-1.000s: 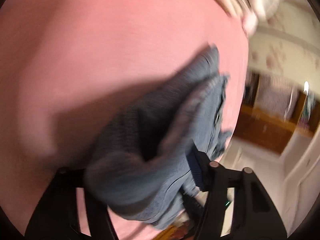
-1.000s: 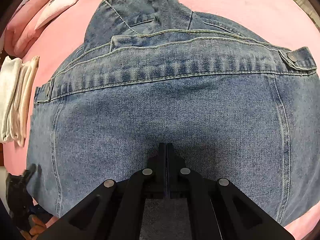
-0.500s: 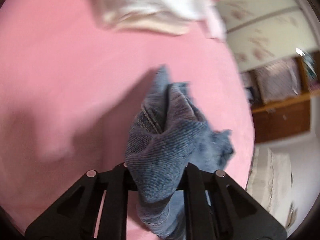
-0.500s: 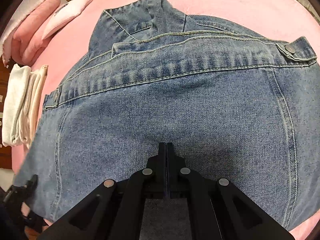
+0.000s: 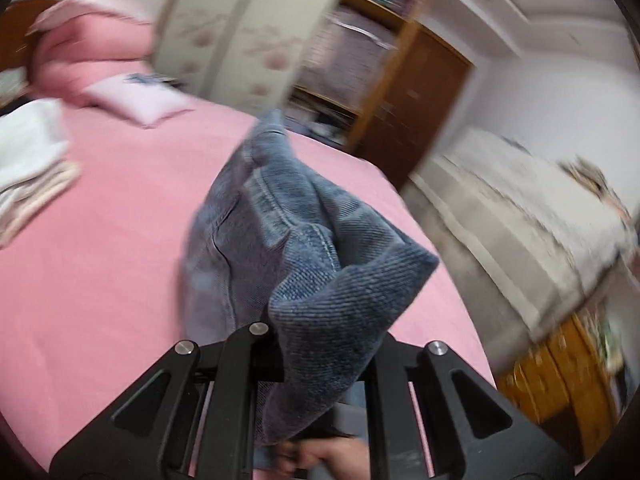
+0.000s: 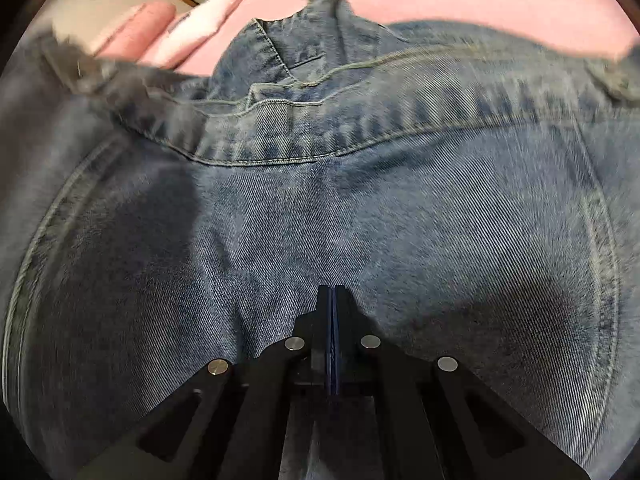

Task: Fold large clothes
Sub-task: 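Lift the jacket half with the left tool and fold it over the right tool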

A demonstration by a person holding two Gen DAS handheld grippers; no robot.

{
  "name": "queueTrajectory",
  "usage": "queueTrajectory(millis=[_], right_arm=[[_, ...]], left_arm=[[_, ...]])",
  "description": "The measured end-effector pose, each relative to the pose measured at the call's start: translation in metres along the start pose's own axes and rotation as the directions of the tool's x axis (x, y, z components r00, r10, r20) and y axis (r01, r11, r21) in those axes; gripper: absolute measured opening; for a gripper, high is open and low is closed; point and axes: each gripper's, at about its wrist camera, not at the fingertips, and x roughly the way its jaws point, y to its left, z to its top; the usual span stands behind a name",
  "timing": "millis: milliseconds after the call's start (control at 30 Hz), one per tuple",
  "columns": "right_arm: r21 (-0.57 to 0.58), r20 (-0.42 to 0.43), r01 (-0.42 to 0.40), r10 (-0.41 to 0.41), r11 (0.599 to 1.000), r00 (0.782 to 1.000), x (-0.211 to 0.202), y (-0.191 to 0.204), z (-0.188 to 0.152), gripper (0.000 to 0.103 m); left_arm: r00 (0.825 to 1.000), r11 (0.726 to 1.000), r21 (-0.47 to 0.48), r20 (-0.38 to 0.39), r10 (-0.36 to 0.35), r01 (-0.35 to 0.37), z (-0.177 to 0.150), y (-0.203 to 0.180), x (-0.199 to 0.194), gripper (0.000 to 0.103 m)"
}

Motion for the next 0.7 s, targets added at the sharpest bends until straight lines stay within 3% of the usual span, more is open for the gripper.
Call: queueTrajectory(millis=[67, 167, 300, 400, 533, 700], right_arm=[[-0.008, 0.003, -0.117, 0.117, 0.993, 0.993, -0.010, -0.027, -0.007, 0.000], [-0.049, -0.042, -0.205, 0.203, 0.978, 0.978, -0.021, -0.052, -0.012, 0.000], [0.002, -0.082, -0.297, 0.296, 0.955, 0.952, -0.038, -0.088, -0.018, 0.000], [0.018, -0.099, -0.317, 0.317, 0.948, 0.943, -0.047, -0.102, -0.019, 0.000], [0.029, -0.135, -0.320, 0.320, 0.947, 0.938, -0.063, -0.121, -0.018, 0.000], [-0.022, -0.199, -0.247, 0.237, 0.969, 0.951, -0.096, -0.141, -0.010, 0.000]], left_arm=[[0.997, 0.996, 0.082, -0.069, -0.039, 0.044, -0.016, -0.040, 0.020, 0.008], [0.977, 0.979, 0.189, -0.209, -0.037, 0.077, -0.047, -0.090, 0.058, 0.008], [0.966, 0.942, 0.332, -0.257, 0.037, 0.052, -0.072, -0.128, 0.084, 0.009], [0.960, 0.933, 0.358, -0.270, 0.075, 0.028, -0.070, -0.139, 0.098, 0.009], [0.953, 0.949, 0.311, -0.298, 0.049, 0.048, -0.070, -0.140, 0.088, 0.009], [0.968, 0.959, 0.275, -0.252, 0.007, 0.065, -0.060, -0.127, 0.054, 0.009]])
